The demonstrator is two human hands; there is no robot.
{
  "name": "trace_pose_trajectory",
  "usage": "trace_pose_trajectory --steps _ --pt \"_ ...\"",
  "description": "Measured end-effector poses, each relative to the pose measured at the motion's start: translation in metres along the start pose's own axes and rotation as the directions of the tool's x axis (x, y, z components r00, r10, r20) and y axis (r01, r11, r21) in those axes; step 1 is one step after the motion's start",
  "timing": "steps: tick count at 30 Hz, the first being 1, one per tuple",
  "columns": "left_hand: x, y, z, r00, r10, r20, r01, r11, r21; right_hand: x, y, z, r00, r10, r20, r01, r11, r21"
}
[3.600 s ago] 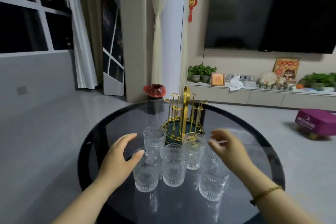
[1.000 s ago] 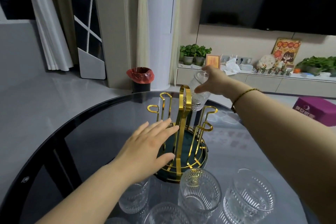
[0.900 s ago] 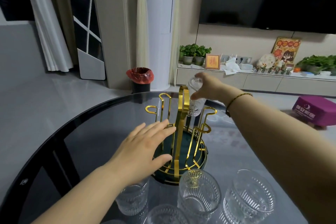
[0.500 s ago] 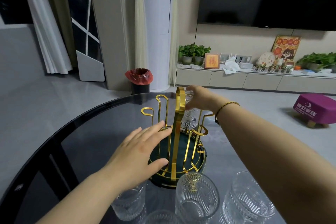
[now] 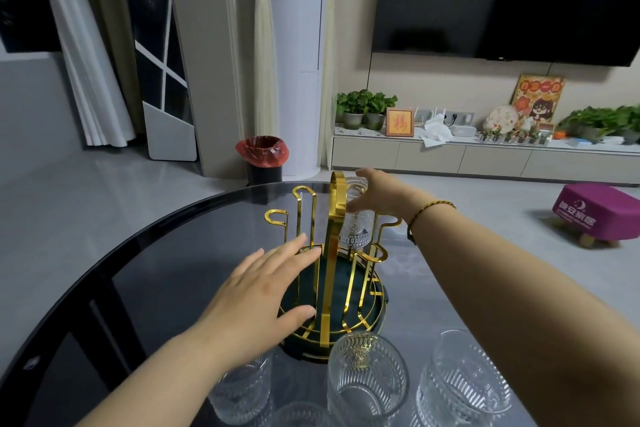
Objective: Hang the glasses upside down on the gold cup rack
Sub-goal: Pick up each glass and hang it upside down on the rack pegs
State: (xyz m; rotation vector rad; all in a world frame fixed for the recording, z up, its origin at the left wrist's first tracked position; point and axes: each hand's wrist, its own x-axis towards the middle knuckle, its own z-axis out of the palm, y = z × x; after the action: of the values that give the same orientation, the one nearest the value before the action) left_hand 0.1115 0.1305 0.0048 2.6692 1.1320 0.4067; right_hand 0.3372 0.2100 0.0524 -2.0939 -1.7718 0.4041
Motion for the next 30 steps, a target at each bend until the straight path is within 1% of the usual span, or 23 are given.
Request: trace_pose_trajectory --steps 3,5,8,12,16,18,21,23,25,28,30 --pt "-0.001 -0.001 0.002 1.000 -0.007 -0.013 0.007 1.000 -0.007 -0.017 0.000 -0.007 0.999 0.001 -0.043 0.001 0.999 0.046" --pt "-0.001 0.000 0.006 0.999 -0.016 -0.028 0.016 1.000 -0.006 -0.035 0.002 -0.014 0.996 -0.021 -0.086 0.030 0.994 0.107" --pt "0.000 0.004 0.007 0.999 -0.039 -0.035 0.040 0.999 0.027 -0.070 0.008 -0.024 0.986 -0.043 -0.161 0.076 0.976 0.205" --pt "0.003 0.010 0.003 0.997 -0.077 -0.024 0.079 0.991 0.112 -0.122 0.020 -0.030 0.963 -0.011 -0.270 0.113 0.925 0.363" --pt "0.004 0.023 0.006 0.994 -0.103 -0.048 0.109 0.984 0.141 -0.178 0.039 -0.014 0.959 0.051 -0.279 0.118 0.825 0.553" --pt "0.004 0.030 0.009 0.993 -0.107 -0.056 0.112 0.987 0.118 -0.206 0.048 0.002 0.948 0.120 -0.295 0.117 0.732 0.672" --pt "0.002 0.033 0.011 0.990 -0.128 -0.052 0.132 0.988 0.081 -0.240 0.063 0.031 0.915 0.278 -0.294 0.095 0.559 0.824" --pt "0.000 0.033 0.013 0.988 -0.143 -0.051 0.146 0.987 0.062 -0.254 0.072 0.053 0.896 0.352 -0.272 0.067 0.498 0.864" --pt "-0.002 0.034 0.013 0.987 -0.153 -0.043 0.155 0.986 0.056 -0.262 0.080 0.074 0.896 0.376 -0.236 0.020 0.495 0.868" --pt "-0.003 0.035 0.013 0.987 -0.155 -0.037 0.157 0.985 0.065 -0.266 0.088 0.100 0.913 0.374 -0.164 -0.071 0.541 0.838" --pt "-0.003 0.035 0.013 0.987 -0.155 -0.035 0.157 0.985 0.068 -0.264 0.092 0.113 0.909 0.385 -0.158 -0.103 0.575 0.811"
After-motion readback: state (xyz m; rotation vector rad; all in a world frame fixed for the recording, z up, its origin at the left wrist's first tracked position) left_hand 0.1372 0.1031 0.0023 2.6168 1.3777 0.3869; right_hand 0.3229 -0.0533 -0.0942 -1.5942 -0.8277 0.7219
